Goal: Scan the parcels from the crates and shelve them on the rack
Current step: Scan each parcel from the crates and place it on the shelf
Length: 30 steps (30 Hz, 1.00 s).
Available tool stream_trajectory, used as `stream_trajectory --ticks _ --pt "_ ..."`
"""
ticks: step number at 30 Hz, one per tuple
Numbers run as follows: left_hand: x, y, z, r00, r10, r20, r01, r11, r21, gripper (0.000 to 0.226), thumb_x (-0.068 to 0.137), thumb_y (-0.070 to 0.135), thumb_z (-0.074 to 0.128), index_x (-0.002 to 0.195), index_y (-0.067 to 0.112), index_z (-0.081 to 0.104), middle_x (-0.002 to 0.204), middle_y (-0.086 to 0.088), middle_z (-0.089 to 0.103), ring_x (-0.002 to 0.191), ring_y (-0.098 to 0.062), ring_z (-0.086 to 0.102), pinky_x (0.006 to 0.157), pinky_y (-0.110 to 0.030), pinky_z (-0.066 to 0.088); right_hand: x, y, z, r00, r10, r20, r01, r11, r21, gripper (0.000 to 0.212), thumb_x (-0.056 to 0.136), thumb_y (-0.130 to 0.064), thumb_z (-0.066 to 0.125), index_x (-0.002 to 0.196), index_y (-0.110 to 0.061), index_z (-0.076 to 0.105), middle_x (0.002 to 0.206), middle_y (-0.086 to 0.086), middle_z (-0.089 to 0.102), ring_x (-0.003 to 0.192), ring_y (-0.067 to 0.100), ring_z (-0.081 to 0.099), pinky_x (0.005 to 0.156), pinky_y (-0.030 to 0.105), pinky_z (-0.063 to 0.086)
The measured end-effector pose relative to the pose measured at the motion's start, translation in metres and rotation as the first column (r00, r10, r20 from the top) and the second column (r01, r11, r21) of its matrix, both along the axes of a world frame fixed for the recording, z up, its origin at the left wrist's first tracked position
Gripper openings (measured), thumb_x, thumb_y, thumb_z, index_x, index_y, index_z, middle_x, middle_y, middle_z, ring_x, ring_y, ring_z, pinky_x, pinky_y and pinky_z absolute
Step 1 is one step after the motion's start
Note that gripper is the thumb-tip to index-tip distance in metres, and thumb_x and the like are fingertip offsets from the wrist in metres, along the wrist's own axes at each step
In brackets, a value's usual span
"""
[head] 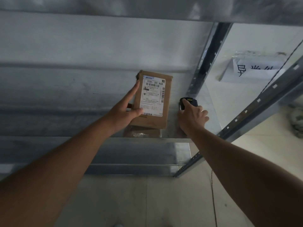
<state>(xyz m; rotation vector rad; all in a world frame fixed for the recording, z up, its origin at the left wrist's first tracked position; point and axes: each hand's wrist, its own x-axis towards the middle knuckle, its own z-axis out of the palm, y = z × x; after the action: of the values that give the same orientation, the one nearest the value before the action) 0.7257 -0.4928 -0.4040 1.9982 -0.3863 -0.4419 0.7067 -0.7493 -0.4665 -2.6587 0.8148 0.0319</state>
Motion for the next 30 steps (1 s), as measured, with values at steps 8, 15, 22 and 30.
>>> stream_trajectory --ticks 8,15,22,30 --pt "-0.027 0.011 0.021 0.994 0.104 -0.026 -0.104 0.995 0.008 0.094 0.104 0.021 0.063 0.152 0.073 0.001 0.163 0.005 0.041 0.102 0.001 0.062 0.076 -0.023 0.051 -0.028 0.013 0.045 0.983 -0.057 0.172 0.0 0.948 0.318 0.057 0.101 -0.04 0.058 0.157 -0.039 0.047 0.137 0.014 0.065 0.119 0.039 0.055 0.097 0.044 0.045" --pt "-0.073 0.026 0.056 0.974 0.207 -0.097 -0.204 0.978 0.034 0.095 0.104 0.019 0.065 0.152 0.073 0.003 0.157 -0.003 0.051 0.104 -0.003 0.061 0.085 -0.039 0.054 -0.066 0.027 0.087 0.988 -0.086 0.128 -0.003 0.821 0.571 0.041 0.102 -0.043 0.052 0.138 -0.026 0.061 0.111 0.007 0.07 0.093 0.028 0.066 0.079 0.039 0.053" --pt "-0.117 0.057 0.086 0.982 0.175 -0.077 -0.172 0.984 0.047 0.097 0.103 0.017 0.065 0.152 0.073 0.003 0.16 -0.004 0.047 0.107 -0.007 0.059 0.111 -0.059 0.047 -0.111 0.054 0.12 0.93 -0.327 -0.17 0.269 0.288 0.919 0.037 0.109 -0.043 0.047 0.103 -0.009 0.062 0.105 0.016 0.063 0.097 0.034 0.064 0.083 0.039 0.05" --pt "-0.152 0.117 0.102 0.996 0.083 -0.015 -0.081 0.993 0.085 0.098 0.102 0.011 0.066 0.156 0.067 0.006 0.161 -0.004 0.047 0.13 -0.028 0.061 0.108 -0.05 0.048 -0.187 0.129 0.137 0.886 -0.401 -0.234 0.147 -0.236 0.961 0.05 0.109 -0.037 0.034 0.135 -0.002 0.058 0.109 0.024 0.067 0.097 0.04 0.065 0.084 0.052 0.052"
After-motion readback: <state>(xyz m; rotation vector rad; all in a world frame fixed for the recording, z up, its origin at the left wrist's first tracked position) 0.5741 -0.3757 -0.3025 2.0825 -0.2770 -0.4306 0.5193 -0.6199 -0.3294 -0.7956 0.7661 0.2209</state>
